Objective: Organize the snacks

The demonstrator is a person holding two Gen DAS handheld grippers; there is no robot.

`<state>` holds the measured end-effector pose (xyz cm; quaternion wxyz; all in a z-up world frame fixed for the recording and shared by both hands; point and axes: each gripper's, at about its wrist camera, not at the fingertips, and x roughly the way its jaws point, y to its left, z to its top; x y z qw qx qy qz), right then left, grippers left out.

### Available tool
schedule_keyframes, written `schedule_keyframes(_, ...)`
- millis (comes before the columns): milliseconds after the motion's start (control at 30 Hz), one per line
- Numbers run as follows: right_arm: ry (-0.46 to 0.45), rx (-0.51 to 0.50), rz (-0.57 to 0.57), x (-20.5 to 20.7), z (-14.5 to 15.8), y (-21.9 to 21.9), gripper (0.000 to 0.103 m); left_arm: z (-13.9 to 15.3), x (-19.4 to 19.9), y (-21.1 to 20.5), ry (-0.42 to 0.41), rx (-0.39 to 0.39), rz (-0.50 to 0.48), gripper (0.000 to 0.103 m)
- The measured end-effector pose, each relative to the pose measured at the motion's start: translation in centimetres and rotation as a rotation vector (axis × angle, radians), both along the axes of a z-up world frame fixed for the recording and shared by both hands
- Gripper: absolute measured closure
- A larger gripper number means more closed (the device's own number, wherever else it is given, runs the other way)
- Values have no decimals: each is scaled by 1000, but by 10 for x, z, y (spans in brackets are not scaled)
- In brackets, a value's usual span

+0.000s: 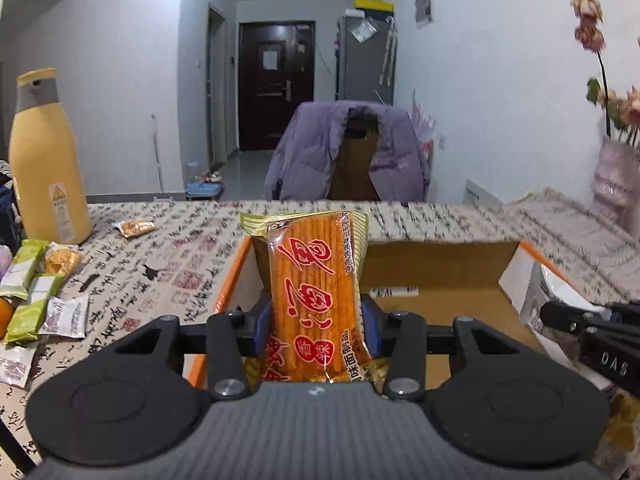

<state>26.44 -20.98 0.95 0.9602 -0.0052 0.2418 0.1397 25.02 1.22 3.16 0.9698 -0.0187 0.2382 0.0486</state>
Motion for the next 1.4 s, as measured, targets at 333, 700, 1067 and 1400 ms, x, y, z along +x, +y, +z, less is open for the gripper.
schedule_keyframes(333, 12, -12, -17, -2, -9, -2, 33, -9, -3, 11, -24, -49, -22, 21)
schedule_keyframes(700, -42, 31, -25, -6, -2, -10, 0, -1, -15, 7, -104, -54, -25, 0)
schedule_keyframes(1067, -80, 17, -36, -19, 20, -5, 0, 21, -26, 1, -141, -61, -28, 0)
schedule_keyframes(1400, -101, 18, -46, -47, 41, -11, 0, 41, -54, -10, -156, -65, -51, 0)
